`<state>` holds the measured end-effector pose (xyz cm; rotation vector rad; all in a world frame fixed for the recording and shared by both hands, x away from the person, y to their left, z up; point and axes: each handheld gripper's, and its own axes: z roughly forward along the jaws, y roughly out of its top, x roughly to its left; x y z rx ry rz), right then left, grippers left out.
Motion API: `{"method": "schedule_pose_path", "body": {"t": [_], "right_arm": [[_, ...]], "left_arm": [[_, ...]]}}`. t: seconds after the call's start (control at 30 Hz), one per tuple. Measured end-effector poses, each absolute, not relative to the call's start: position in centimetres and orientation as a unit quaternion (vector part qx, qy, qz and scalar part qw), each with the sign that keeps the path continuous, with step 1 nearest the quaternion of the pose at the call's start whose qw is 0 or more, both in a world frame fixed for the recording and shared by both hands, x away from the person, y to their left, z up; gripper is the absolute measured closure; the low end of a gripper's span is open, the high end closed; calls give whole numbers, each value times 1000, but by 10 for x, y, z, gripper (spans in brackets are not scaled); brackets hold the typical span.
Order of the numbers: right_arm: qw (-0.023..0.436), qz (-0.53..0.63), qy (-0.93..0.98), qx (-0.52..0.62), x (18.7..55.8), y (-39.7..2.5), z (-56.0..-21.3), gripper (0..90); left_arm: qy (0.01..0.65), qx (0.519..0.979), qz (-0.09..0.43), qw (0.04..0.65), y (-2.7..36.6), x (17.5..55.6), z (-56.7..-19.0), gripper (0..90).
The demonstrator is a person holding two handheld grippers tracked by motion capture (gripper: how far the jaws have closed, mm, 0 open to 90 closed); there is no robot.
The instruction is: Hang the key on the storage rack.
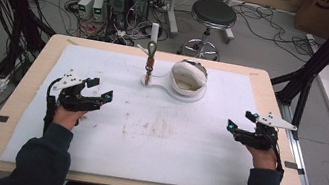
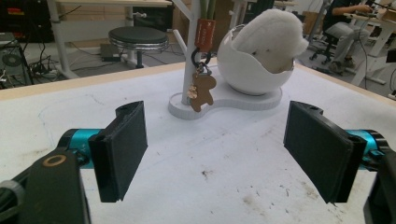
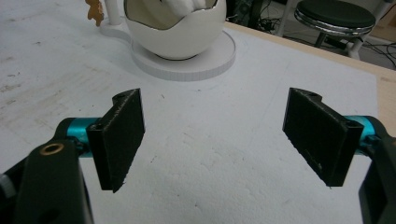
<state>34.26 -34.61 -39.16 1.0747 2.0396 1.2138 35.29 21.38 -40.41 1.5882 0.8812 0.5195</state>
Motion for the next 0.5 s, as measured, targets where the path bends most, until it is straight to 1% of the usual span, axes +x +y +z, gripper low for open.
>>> {"method": "schedule_pose_path", "body": {"t": [0.5], "right_arm": [[263, 447, 757, 397, 345, -346, -393, 212]], "left_arm": [[385, 679, 221, 585, 215, 355, -407, 214]]}}
